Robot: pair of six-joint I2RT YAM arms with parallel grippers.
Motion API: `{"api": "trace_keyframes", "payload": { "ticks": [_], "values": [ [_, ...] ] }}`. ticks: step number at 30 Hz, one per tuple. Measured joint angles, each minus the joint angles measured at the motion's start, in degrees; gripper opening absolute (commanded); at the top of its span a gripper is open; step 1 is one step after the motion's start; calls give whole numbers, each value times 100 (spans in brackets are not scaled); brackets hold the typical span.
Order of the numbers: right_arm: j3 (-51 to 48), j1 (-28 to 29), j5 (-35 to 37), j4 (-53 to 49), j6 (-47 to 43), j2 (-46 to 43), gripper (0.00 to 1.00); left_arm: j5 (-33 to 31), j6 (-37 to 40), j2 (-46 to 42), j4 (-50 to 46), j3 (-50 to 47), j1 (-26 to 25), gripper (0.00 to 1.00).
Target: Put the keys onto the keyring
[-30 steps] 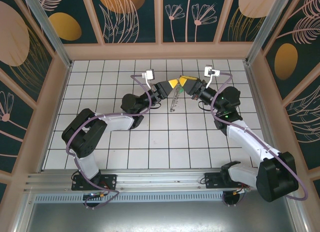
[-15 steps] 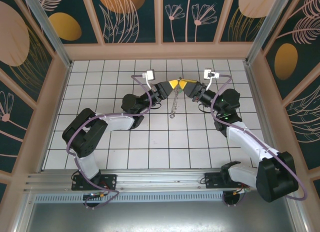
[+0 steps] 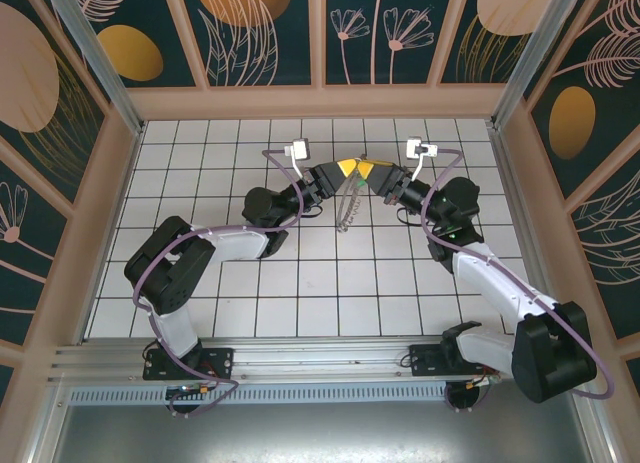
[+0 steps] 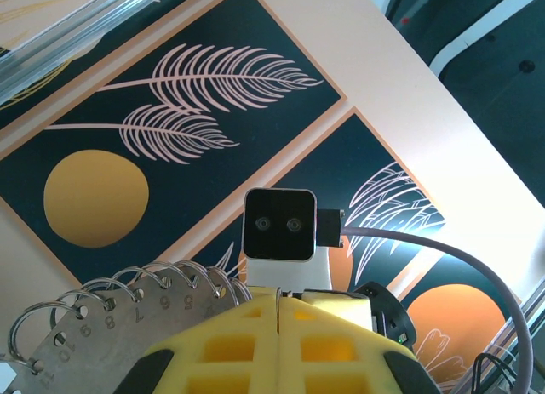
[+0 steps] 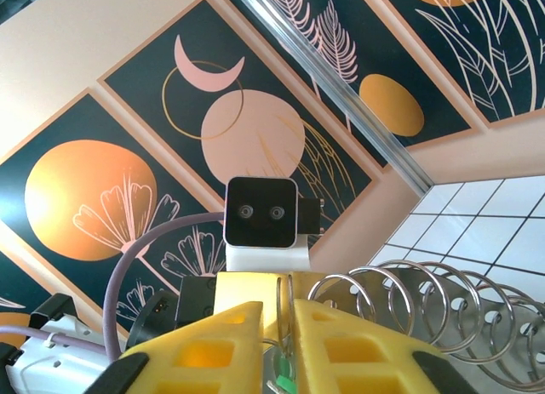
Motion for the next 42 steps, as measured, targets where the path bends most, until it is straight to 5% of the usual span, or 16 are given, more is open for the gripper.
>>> {"api": "trace_keyframes", "payload": {
  "ticks": [5, 13, 19, 28, 42],
  "values": [
    [13, 0, 13, 52, -2, 66, 0, -24, -4, 0, 0, 0, 7, 0],
    [79, -2, 0, -15, -109, 87, 0, -46, 7, 0, -2, 2, 13, 1],
    [258, -107, -197, -551, -610, 87, 0, -22, 420, -107, -391, 2, 76, 17],
    [640, -267, -715, -1891, -1814, 85, 0, 31, 1700, -1285, -1849, -55, 579, 27],
    [2017, -398, -1283, -4280, -4229, 874, 0, 1182, 4850, -1488, -6118, 1646, 973, 34]
  ]
}}
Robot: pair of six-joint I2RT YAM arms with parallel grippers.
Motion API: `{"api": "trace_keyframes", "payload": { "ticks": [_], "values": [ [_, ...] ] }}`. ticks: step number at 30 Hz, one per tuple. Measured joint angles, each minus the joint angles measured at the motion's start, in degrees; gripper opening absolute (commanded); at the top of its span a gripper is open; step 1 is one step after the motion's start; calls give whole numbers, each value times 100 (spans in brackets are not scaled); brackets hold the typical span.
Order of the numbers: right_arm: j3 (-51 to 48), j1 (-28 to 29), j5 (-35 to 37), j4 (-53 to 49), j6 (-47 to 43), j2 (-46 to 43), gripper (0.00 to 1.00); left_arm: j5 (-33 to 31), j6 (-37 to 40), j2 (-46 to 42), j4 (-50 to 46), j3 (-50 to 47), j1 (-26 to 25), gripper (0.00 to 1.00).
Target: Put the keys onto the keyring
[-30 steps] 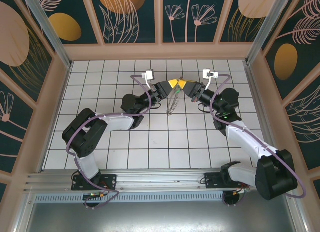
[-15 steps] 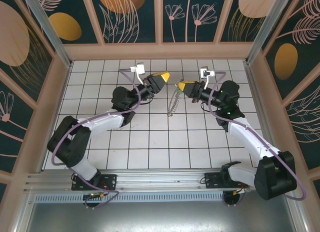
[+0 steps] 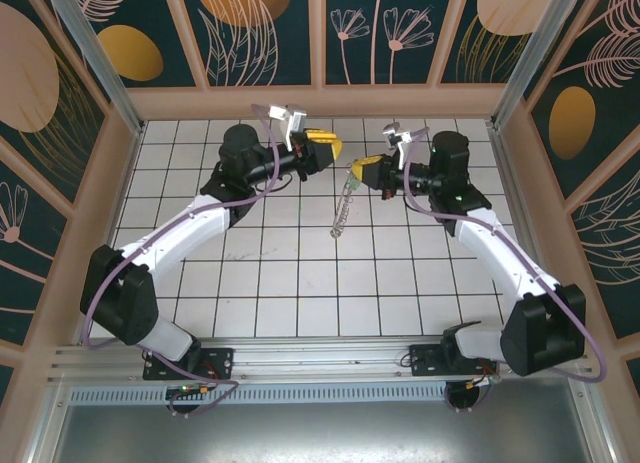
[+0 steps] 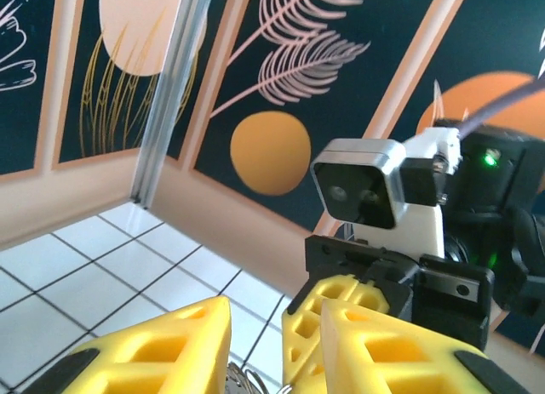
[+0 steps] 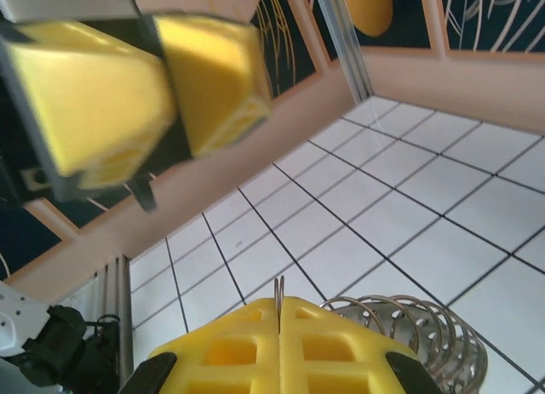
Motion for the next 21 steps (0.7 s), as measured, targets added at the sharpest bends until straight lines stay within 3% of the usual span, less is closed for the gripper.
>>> {"api": "trace_keyframes", "payload": {
  "ticks": [9, 21],
  "values": [
    [356, -424, -557, -407, -570, 737, 0, 1176, 1086, 798, -1491, 944, 518, 37],
    [824, -448, -984, -490, -776, 1298, 0, 2127, 1392, 1840, -2177, 1552, 573, 33]
  ]
}}
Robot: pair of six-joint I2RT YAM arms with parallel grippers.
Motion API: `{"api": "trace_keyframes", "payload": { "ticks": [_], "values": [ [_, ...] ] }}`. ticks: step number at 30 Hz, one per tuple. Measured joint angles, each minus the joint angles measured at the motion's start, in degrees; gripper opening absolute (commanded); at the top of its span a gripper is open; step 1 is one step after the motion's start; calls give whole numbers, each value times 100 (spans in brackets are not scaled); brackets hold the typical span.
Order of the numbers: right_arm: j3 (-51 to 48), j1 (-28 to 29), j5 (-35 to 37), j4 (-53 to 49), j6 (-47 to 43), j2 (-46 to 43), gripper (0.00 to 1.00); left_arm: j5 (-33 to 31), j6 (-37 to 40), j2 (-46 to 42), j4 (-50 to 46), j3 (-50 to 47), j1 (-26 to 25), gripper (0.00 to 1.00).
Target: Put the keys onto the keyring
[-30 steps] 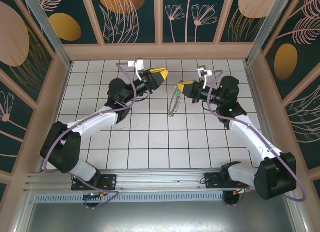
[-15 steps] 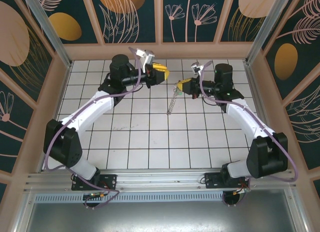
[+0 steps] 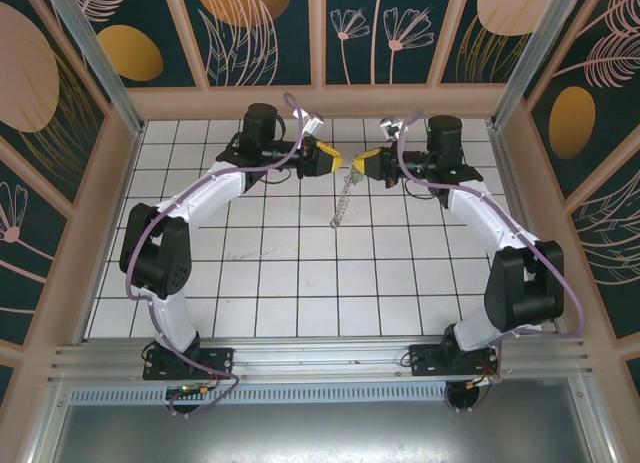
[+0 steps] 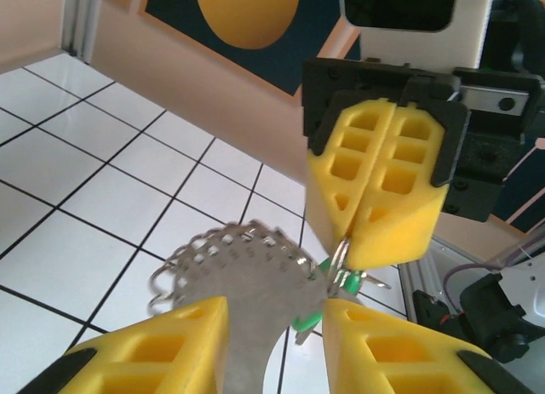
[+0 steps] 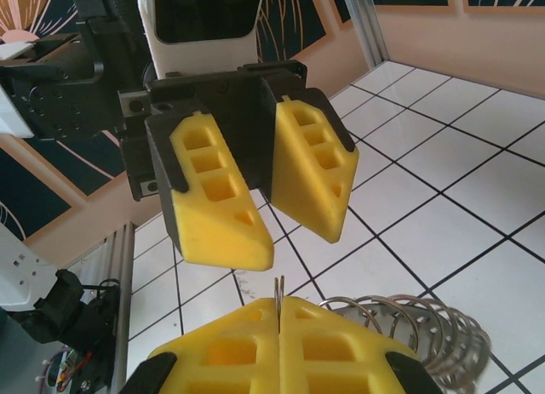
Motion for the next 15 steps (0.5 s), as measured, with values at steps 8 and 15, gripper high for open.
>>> {"api": "trace_keyframes", "payload": {
  "ticks": [8, 15],
  "values": [
    [109, 0, -101, -125, -101, 153, 0, 387, 4, 37, -2, 197, 0, 32],
    [160, 0, -144, -140, -101, 155, 0, 492, -70, 205, 83, 197, 0, 30]
  ]
}}
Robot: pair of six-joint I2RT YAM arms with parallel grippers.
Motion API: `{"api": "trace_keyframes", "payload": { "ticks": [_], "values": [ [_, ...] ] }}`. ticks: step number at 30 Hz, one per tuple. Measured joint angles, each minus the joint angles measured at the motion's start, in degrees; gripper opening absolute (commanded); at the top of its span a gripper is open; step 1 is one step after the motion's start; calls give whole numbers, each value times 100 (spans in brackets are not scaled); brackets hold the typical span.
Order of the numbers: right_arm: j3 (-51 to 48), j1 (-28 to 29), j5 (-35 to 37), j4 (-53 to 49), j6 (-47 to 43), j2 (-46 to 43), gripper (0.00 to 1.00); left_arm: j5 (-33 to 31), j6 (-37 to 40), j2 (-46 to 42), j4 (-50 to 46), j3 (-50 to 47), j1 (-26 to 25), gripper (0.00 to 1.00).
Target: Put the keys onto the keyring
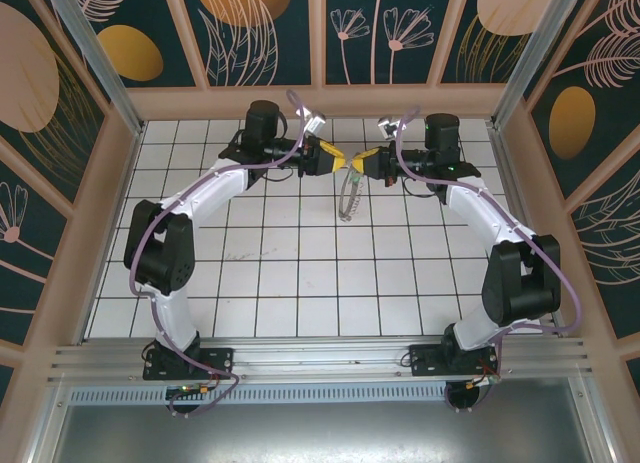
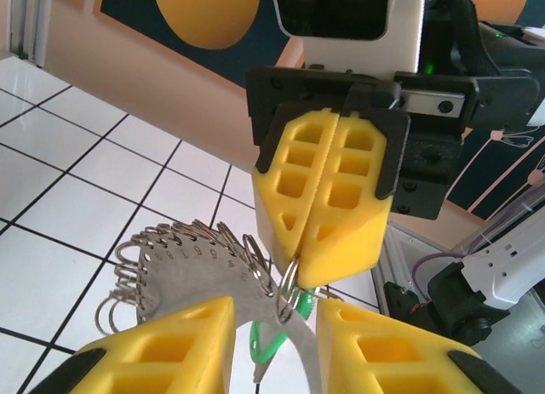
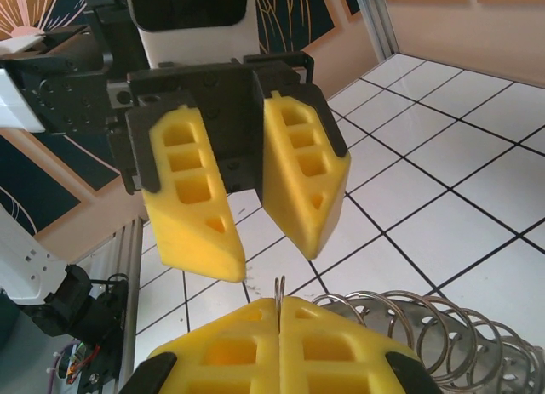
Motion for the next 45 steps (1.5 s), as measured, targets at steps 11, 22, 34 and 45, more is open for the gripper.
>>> {"api": "trace_keyframes", "payload": {
  "ticks": [11, 22, 34, 45],
  "values": [
    [2, 0, -116, 94, 48, 42, 0, 131, -382, 111, 433, 0, 0, 28],
    [2, 0, -155, 400, 289, 52, 0, 236, -632, 133, 798, 0, -44, 27],
    [2, 0, -192, 542, 367, 72, 0, 256, -828, 177, 994, -2, -116, 11],
    [2, -17, -195, 638, 457, 72, 0, 319, -1167, 223, 1462, -68, -125, 0]
  ]
}}
